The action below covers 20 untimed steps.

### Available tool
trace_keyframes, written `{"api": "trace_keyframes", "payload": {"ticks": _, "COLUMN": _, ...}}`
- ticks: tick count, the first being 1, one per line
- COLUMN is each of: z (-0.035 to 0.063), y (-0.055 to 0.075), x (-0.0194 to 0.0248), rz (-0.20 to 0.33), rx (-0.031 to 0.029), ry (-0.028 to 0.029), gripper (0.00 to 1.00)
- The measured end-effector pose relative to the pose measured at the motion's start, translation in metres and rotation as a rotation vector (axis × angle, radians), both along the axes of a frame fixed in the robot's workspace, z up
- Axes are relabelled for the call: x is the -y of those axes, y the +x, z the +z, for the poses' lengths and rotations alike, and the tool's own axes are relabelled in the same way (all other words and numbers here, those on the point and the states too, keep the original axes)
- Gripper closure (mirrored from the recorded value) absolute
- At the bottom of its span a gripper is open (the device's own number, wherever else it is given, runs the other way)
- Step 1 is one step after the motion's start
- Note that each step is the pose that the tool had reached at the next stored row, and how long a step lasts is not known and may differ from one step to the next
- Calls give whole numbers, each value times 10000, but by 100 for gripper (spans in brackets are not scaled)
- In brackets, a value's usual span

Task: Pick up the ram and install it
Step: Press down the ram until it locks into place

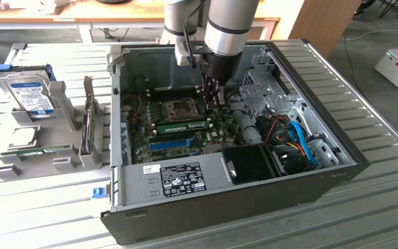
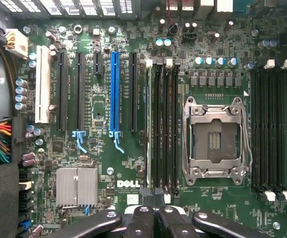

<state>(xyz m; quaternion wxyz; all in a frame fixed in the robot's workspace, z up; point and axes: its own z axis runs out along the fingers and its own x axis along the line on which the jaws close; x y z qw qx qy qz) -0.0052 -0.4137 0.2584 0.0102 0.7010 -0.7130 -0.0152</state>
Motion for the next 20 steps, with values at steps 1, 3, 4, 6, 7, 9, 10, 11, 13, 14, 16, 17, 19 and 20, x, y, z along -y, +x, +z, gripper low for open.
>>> {"api": "trace_keyframes", "payload": {"ticks": 1, "z": -9, "y": 0, "x": 0, "rz": 1, "rx": 0, "ry": 0, "gripper": 89}}
{"api": "trace_keyframes", "payload": {"ticks": 3, "z": -27, "y": 0, "x": 0, "rz": 1, "rx": 0, "ry": 0, "gripper": 89}}
{"api": "trace_keyframes", "payload": {"ticks": 4, "z": -37, "y": 0, "x": 0, "rz": 1, "rx": 0, "ry": 1, "gripper": 89}}
{"api": "trace_keyframes", "payload": {"ticks": 6, "z": -57, "y": 0, "x": 0, "rz": 1, "rx": 0, "ry": 0, "gripper": 89}}
{"api": "trace_keyframes", "payload": {"ticks": 7, "z": -67, "y": 0, "x": 0, "rz": 0, "rx": 0, "ry": 0, "gripper": 89}}
{"api": "trace_keyframes", "payload": {"ticks": 9, "z": -87, "y": 0, "x": 0, "rz": 1, "rx": 0, "ry": 0, "gripper": 89}}
{"api": "trace_keyframes", "payload": {"ticks": 10, "z": -96, "y": 0, "x": 0, "rz": 1, "rx": 0, "ry": 1, "gripper": 89}}
{"api": "trace_keyframes", "payload": {"ticks": 11, "z": -106, "y": 0, "x": 0, "rz": 1, "rx": 0, "ry": 0, "gripper": 89}}
{"api": "trace_keyframes", "payload": {"ticks": 13, "z": -124, "y": 0, "x": 0, "rz": 0, "rx": 1, "ry": 2, "gripper": 89}}
{"api": "trace_keyframes", "payload": {"ticks": 14, "z": -132, "y": 0, "x": 0, "rz": 1, "rx": 0, "ry": 1, "gripper": 89}}
{"api": "trace_keyframes", "payload": {"ticks": 16, "z": -147, "y": 0, "x": 0, "rz": 1, "rx": 0, "ry": 1, "gripper": 89}}
{"api": "trace_keyframes", "payload": {"ticks": 17, "z": -154, "y": 0, "x": 0, "rz": 1, "rx": 0, "ry": 0, "gripper": 89}}
{"api": "trace_keyframes", "payload": {"ticks": 19, "z": -168, "y": 0, "x": 0, "rz": 1, "rx": 0, "ry": 0, "gripper": 89}}
{"api": "trace_keyframes", "payload": {"ticks": 20, "z": -174, "y": 0, "x": 0, "rz": 0, "rx": 0, "ry": 1, "gripper": 89}}
